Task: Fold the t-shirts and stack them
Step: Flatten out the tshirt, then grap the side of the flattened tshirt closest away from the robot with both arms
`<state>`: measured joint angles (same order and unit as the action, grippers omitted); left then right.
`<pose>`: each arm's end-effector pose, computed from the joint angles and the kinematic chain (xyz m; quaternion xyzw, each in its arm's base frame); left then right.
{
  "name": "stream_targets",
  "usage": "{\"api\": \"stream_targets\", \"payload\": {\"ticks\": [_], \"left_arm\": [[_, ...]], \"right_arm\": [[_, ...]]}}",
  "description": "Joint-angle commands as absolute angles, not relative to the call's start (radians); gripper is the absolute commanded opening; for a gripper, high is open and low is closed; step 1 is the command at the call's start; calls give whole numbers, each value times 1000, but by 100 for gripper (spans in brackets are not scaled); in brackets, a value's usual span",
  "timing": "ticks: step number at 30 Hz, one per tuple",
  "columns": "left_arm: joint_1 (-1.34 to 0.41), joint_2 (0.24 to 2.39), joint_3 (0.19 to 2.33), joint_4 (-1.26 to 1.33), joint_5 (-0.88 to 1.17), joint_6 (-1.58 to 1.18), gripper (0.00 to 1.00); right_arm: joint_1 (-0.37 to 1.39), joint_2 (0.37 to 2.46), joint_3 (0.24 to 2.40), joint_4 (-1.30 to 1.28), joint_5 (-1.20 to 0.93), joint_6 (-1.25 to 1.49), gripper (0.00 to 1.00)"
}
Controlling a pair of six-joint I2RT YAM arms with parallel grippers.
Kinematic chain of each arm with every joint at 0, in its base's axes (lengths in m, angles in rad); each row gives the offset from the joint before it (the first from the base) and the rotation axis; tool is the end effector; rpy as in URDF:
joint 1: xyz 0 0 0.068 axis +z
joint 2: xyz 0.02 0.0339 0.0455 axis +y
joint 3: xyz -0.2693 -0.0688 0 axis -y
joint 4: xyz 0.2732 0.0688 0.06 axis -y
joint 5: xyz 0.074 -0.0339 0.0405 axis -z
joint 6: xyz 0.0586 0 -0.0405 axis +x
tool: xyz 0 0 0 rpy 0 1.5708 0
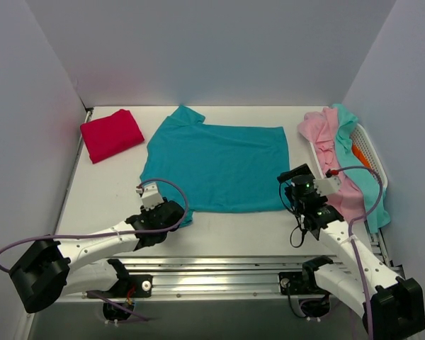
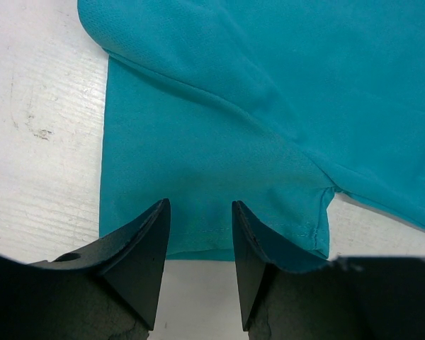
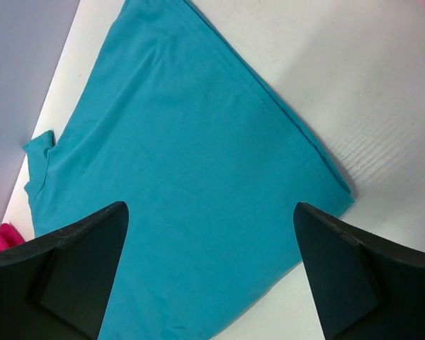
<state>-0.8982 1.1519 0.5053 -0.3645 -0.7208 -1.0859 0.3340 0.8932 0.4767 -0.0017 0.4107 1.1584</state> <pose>0.1719 -0.1537 0.1428 -0.1813 0.8863 -0.0310 0.4251 0.2363 0.0572 0.2158 0.4307 0.7076 0.2366 0.5078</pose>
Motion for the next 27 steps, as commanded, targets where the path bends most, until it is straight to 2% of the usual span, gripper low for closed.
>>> {"api": "stream_targets", "payload": {"ticks": [1,9,13,16,23,27], "left_arm": [[-890,1144,508,-330,-724,-1069,49],[-890,1131,503,-334,-716,-1066,49],[-891,1132,497,-331,-709,-1074,48],[-891,1141,492,-327,-701,-1084,48],[-891,1144,505,-347,-693,-1092,48],[-891,1121,499,-359,-703,-1092,48]], "right_arm": [[330,909,538,-166,422,1114,100],[344,900,422,-77,359,1138,99],[426,900,403,-89,402,1184,95],[486,894,361,-80,410,1233,89],[486,920,296,34,379,1244,65],[471,985,282,89,384,1239,62]]}}
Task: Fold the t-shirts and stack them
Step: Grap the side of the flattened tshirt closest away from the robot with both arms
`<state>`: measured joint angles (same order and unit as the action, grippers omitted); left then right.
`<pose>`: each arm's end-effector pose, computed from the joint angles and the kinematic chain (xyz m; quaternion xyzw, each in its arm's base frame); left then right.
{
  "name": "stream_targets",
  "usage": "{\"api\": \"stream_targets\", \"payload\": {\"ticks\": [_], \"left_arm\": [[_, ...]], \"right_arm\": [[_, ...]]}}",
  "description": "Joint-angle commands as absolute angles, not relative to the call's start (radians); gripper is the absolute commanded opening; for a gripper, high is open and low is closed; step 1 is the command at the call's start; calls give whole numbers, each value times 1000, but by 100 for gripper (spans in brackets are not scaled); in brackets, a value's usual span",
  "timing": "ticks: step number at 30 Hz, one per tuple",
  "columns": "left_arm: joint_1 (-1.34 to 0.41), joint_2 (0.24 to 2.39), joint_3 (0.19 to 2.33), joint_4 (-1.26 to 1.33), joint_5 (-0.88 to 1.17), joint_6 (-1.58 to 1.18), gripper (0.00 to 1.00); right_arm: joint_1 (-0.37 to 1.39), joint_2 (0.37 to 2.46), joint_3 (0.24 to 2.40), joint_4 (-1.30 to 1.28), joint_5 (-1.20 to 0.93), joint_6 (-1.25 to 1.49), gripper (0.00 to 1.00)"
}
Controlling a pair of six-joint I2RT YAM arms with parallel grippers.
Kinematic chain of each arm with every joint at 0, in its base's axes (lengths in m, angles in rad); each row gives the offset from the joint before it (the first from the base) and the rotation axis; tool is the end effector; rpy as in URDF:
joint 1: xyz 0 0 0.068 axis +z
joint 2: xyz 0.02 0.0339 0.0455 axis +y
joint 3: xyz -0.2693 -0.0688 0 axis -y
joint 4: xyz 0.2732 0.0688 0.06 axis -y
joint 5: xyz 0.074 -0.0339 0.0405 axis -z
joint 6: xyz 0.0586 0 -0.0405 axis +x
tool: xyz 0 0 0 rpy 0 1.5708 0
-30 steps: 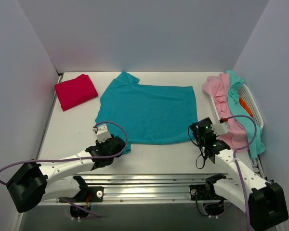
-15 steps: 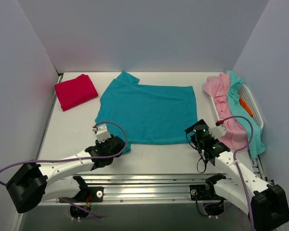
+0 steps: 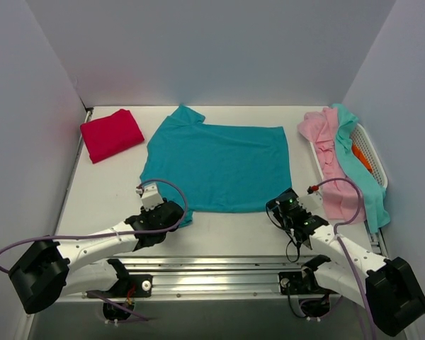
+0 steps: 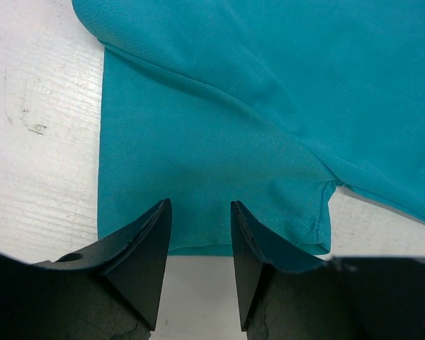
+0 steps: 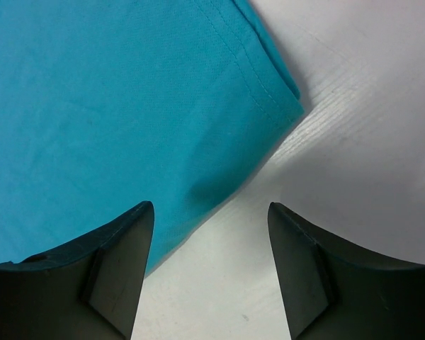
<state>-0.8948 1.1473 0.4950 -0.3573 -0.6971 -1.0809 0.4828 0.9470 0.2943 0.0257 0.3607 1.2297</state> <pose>0.1708 -0.1529 0.1402 -0.1781 0.8904 -0.0366 0.4173 0.2049 0.0841 0.1382 0.3956 0.7861 0.2331 0.4137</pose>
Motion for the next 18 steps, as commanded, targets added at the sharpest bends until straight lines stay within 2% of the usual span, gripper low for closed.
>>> {"api": "stream_targets", "payload": {"ticks": [1,5,10,12,13,16,18], "left_arm": [[-891,1115,497,-364,-706,-1092,48],[-891,1111,495,-367,-709,-1092,48],[-893,1123,500,-370,-707,-1094,48],[-893,1127,499,-361,-704,-1094,48],[-893,1129,499,-356,-701,-1094,48],[-893,1140,505,-359,-696,-1094,48],[-894,1146,515,-380,-696,-1103,47]], "right_arm": [[454,1000,270,124,380,1239,61],[384,1107,253,225,339,1200,52],[377,1112,262,216,357,1200,41],[376,1103,261,209,367,1198,33],[373,1100,261,204,367,1195,24],[364,1086,259,193,362,1190,13],[365,1080,261,187,362,1190,9]]}}
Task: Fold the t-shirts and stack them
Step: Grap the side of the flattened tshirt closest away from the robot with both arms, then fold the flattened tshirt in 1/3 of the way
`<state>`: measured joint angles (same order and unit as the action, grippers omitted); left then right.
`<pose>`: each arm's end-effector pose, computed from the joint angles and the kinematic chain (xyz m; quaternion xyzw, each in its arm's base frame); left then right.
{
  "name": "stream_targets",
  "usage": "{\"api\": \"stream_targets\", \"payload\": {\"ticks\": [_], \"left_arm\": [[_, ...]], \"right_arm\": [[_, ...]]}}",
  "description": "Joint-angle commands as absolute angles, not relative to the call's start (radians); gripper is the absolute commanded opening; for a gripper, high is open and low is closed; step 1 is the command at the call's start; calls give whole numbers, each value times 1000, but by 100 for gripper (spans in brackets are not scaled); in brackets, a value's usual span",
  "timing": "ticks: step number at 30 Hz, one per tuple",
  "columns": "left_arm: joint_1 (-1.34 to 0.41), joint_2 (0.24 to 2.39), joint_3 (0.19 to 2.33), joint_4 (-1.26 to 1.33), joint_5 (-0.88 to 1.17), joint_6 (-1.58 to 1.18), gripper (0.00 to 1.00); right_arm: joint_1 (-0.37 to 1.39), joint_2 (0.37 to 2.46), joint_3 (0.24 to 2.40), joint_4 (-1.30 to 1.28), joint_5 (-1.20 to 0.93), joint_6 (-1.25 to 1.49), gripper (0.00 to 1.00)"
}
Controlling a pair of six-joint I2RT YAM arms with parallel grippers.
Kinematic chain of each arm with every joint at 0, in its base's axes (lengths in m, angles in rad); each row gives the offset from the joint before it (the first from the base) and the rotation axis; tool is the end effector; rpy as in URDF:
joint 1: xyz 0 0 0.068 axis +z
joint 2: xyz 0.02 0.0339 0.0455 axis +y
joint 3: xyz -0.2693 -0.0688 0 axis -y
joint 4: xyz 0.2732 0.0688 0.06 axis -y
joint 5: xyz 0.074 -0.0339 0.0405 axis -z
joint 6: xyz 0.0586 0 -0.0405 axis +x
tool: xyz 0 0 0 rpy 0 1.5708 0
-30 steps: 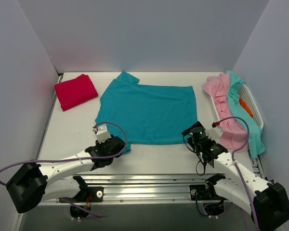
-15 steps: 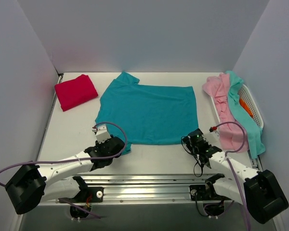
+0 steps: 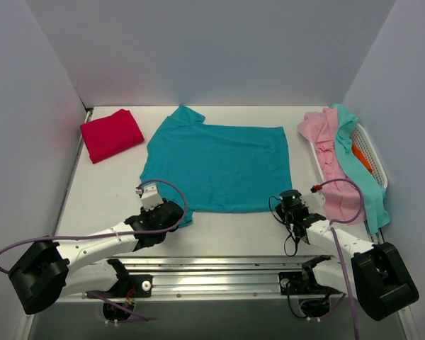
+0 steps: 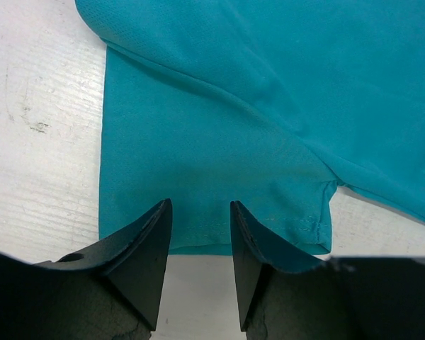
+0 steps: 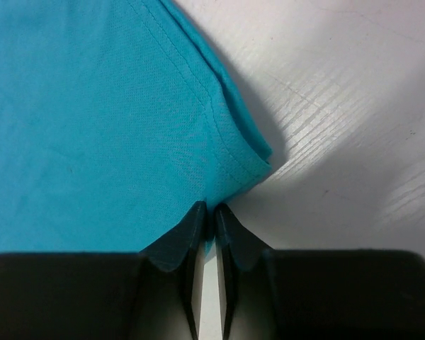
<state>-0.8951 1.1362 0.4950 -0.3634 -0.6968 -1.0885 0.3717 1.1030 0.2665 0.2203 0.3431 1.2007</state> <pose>0.1702 -0.1522 0.1421 -0.1821 0.8891 -0.0404 0.4180 0.2229 0.0657 0.1166 0.4243 0.7695 0.2132 0.4271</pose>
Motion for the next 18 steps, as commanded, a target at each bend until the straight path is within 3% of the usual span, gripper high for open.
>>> {"api": "stream_targets", "payload": {"ticks": [1,4,5,8,18], "left_arm": [[-894,1147,518,-394,-698,-1111,47],[-908,1166,534,-460,-718,-1179,45],[-910,1175,535,-471,-721,-1208,57],[-914,1226,532,-488,-716,-1262,74],[-948,1281,532,-509,-727,-1345,75]], "right_arm": [[364,1074,259,183,359,1189,6],[364,1057,259,170,360,1184,4],[364,1051,259,166,360,1181,3],[362,1023,261,150,362,1177,3],[351,954,264,97,367,1147,2]]}}
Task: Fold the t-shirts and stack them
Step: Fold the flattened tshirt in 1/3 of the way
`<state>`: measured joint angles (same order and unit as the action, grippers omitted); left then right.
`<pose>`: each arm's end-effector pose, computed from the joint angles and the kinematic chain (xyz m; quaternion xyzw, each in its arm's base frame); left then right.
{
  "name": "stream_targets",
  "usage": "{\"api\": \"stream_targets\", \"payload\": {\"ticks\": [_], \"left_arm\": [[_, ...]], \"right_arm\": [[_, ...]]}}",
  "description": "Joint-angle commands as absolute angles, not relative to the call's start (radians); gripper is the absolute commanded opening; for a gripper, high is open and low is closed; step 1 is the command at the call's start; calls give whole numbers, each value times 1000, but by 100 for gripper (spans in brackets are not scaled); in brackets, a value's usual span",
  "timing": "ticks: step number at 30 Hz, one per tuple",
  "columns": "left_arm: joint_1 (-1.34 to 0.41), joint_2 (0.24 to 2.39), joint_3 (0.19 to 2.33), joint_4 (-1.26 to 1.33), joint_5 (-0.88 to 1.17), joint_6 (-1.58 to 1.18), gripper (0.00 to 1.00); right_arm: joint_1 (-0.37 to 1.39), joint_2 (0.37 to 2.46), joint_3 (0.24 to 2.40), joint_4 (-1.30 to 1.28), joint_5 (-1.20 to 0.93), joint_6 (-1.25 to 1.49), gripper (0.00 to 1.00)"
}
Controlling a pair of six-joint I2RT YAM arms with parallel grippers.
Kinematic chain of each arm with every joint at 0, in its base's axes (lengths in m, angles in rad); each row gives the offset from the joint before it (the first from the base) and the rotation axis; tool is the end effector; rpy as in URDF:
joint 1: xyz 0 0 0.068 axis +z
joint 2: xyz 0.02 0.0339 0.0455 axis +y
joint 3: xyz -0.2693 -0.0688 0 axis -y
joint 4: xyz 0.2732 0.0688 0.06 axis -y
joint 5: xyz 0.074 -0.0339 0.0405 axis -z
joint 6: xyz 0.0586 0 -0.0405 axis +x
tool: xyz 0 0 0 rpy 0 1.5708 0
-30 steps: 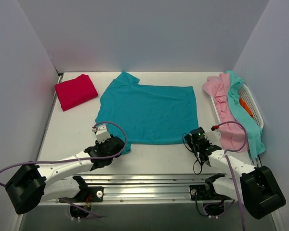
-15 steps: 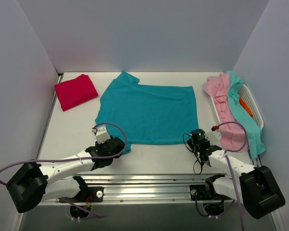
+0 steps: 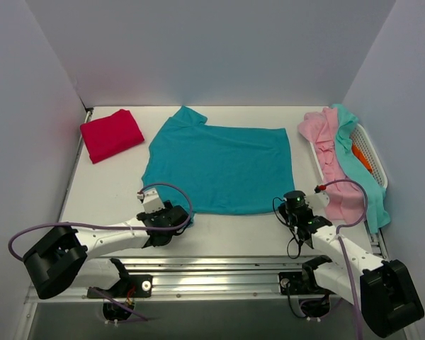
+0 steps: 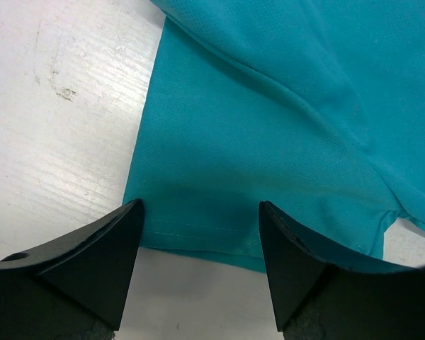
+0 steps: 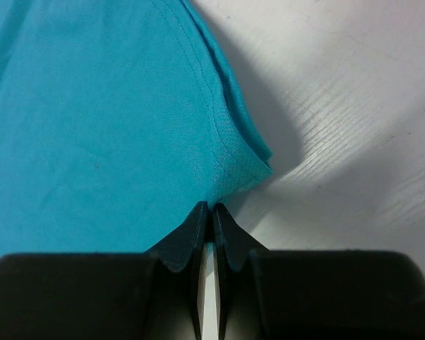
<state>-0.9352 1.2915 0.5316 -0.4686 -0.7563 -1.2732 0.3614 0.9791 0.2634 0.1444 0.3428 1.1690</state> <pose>0.1655 -0.1566 0.1178 -0.2160 0.8921 0.0223 0.3961 0.2165 0.0608 0.1332 0.4150 0.7632 0.2191 0.4443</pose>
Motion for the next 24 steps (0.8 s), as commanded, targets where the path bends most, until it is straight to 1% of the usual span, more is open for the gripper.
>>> {"api": "stream_targets", "payload": {"ticks": [1,3,6,8,11,13,16,17,19,20,21,24], "left_arm": [[-951,1273,529,-509,-729,-1348,74],[-953,1253,514,-505,-735,-1350,71],[-953,1258,497,-482,-736,-1351,48],[-953,1270,492,-460,-735,-1353,36],[-953,1293,488,-433,-724,-1347,30],[-953,1301,485,-416,-718,-1339,28],[-953,1313,479,-376,-712,-1315,22],[-954,1318,479,-370,-713,-1310,17],[-954,1321,491,-371,-716,-1301,11],[-954,1319,498,-391,-719,-1301,4],[-954,1316,506,-405,-722,-1301,3],[-957,1276,540,-478,-732,-1295,2]], "right_arm": [[350,948,262,95,367,1144,2],[348,945,261,92,364,1144,2],[345,940,258,92,362,1143,2],[342,939,258,92,361,1140,2],[339,939,258,92,356,1135,2],[337,937,258,91,356,1135,2],[334,937,258,91,356,1134,2],[333,937,258,91,354,1134,2],[333,936,258,91,354,1132,1],[333,936,259,87,351,1132,0],[333,931,261,86,348,1132,0],[333,911,267,74,341,1131,0]]}}
